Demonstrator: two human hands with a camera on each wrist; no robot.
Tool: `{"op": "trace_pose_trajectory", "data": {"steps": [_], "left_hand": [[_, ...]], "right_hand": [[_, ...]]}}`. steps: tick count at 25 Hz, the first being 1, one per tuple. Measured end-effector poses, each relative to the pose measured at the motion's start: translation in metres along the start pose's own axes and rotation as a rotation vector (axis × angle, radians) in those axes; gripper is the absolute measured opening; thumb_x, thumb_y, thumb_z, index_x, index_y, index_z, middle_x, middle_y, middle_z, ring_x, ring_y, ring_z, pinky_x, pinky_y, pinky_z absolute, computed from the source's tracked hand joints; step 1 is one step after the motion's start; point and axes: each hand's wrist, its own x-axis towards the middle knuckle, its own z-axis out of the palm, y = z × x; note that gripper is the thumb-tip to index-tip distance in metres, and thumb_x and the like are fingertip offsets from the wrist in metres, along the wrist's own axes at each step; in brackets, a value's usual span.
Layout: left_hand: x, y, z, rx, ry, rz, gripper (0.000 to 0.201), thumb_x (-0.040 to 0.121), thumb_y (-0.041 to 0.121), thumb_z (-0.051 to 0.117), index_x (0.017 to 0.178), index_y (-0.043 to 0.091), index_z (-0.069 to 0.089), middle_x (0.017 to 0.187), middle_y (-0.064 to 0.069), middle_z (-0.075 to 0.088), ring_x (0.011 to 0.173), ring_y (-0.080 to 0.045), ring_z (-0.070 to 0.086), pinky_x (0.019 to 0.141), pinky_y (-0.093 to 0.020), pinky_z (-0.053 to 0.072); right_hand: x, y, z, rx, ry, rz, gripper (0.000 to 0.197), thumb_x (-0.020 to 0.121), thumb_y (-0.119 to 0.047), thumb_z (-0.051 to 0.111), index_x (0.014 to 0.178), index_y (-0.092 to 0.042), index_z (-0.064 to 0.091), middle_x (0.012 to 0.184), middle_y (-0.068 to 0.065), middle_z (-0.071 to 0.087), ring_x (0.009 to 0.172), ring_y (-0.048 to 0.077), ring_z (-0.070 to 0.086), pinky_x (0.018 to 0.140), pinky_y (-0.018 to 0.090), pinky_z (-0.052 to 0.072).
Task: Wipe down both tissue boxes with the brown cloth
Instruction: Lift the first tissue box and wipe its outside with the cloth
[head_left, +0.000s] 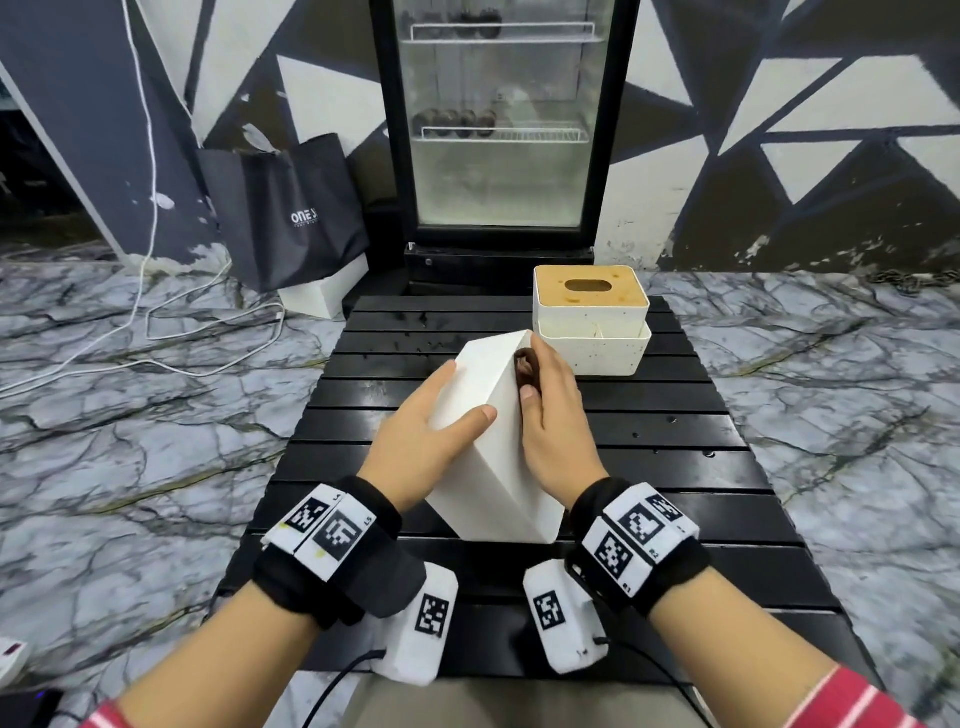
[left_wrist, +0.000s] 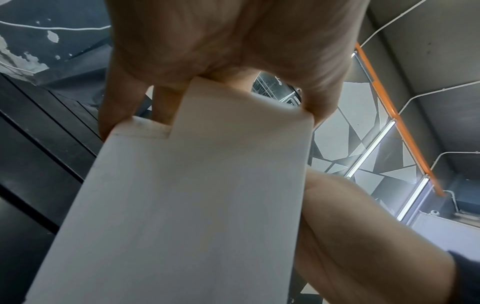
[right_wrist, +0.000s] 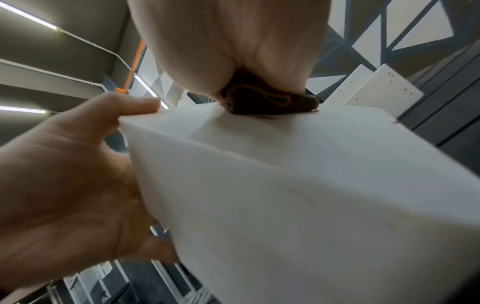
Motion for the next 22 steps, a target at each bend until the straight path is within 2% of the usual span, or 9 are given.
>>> {"op": "trace_pose_trajectory", "data": {"steps": [1, 3, 4, 5, 7, 9, 13, 15, 22], "left_hand": [[-0.001, 0.001, 0.001, 0.021, -0.003, -0.010, 0.073, 0.069, 0.053, 0.062, 0.137, 0.037, 0.040, 0.125, 0.027, 0.044, 0.113, 0.003, 0.044, 0.089, -0.014, 0.030], [-0.001, 0.004, 0.002, 0.081, -0.010, -0.030, 0.041, 0.081, 0.043, 0.067, 0.115, 0.044, 0.044, 0.102, 0.035, 0.045, 0.091, 0.014, 0.047, 0.075, 0.000, 0.032], [-0.002, 0.006, 0.002, 0.102, -0.013, -0.030, 0.031, 0.085, 0.036, 0.066, 0.104, 0.046, 0.043, 0.092, 0.035, 0.044, 0.085, 0.013, 0.047, 0.070, 0.003, 0.033], [-0.002, 0.007, 0.003, 0.105, -0.012, -0.028, 0.030, 0.086, 0.034, 0.064, 0.103, 0.047, 0.043, 0.089, 0.034, 0.043, 0.085, 0.010, 0.048, 0.069, 0.003, 0.033], [-0.001, 0.007, 0.002, 0.080, -0.007, -0.021, 0.048, 0.084, 0.038, 0.066, 0.127, 0.040, 0.044, 0.099, 0.031, 0.045, 0.098, 0.001, 0.045, 0.072, -0.001, 0.032], [-0.002, 0.008, 0.002, 0.061, 0.002, -0.025, 0.070, 0.078, 0.047, 0.068, 0.139, 0.029, 0.040, 0.103, 0.031, 0.044, 0.104, -0.002, 0.043, 0.074, -0.007, 0.033], [-0.001, 0.005, 0.003, 0.054, -0.008, -0.018, 0.085, 0.063, 0.055, 0.057, 0.142, 0.029, 0.037, 0.110, 0.028, 0.045, 0.107, -0.002, 0.042, 0.083, -0.015, 0.032], [-0.001, 0.006, 0.003, 0.061, -0.007, -0.018, 0.088, 0.062, 0.056, 0.055, 0.143, 0.028, 0.035, 0.119, 0.022, 0.042, 0.111, -0.002, 0.041, 0.089, -0.019, 0.029], [0.002, 0.003, -0.001, 0.009, -0.009, -0.038, 0.087, 0.064, 0.055, 0.057, 0.143, 0.026, 0.035, 0.125, 0.016, 0.046, 0.113, -0.007, 0.045, 0.090, -0.022, 0.032]], "right_hand": [[-0.002, -0.001, -0.001, 0.008, 0.000, 0.011, 0.053, 0.094, -0.004, 0.034, 0.143, -0.017, 0.019, 0.148, 0.002, 0.026, 0.136, 0.015, 0.020, 0.115, 0.034, 0.014], [-0.007, -0.005, -0.001, 0.016, -0.006, 0.005, 0.054, 0.094, -0.004, 0.034, 0.143, -0.017, 0.017, 0.149, 0.002, 0.024, 0.137, 0.014, 0.019, 0.115, 0.031, 0.012], [-0.006, -0.006, -0.002, 0.013, -0.007, -0.008, 0.053, 0.094, -0.004, 0.034, 0.143, -0.016, 0.017, 0.149, 0.003, 0.024, 0.137, 0.014, 0.018, 0.115, 0.031, 0.012], [-0.002, -0.007, -0.002, 0.007, -0.004, -0.018, 0.053, 0.094, -0.004, 0.034, 0.143, -0.016, 0.017, 0.148, 0.004, 0.025, 0.137, 0.015, 0.019, 0.115, 0.031, 0.012], [0.008, -0.004, -0.005, 0.004, 0.006, -0.016, 0.051, 0.095, -0.004, 0.033, 0.143, -0.014, 0.018, 0.148, 0.006, 0.026, 0.137, 0.017, 0.020, 0.115, 0.035, 0.014], [0.013, -0.001, -0.007, 0.012, 0.011, 0.010, 0.051, 0.095, -0.005, 0.033, 0.143, -0.013, 0.018, 0.148, 0.007, 0.026, 0.138, 0.018, 0.020, 0.115, 0.038, 0.015], [0.005, -0.004, -0.004, 0.008, 0.022, 0.024, 0.053, 0.095, -0.004, 0.034, 0.143, -0.015, 0.017, 0.148, 0.006, 0.025, 0.138, 0.017, 0.018, 0.115, 0.034, 0.013], [0.008, -0.006, -0.003, 0.005, 0.010, 0.004, 0.052, 0.094, -0.004, 0.034, 0.143, -0.014, 0.018, 0.147, 0.006, 0.026, 0.137, 0.018, 0.019, 0.115, 0.034, 0.014], [0.024, 0.006, -0.010, -0.034, -0.060, 0.043, 0.051, 0.095, -0.006, 0.033, 0.143, -0.015, 0.019, 0.147, 0.006, 0.026, 0.137, 0.016, 0.019, 0.115, 0.033, 0.014]]}}
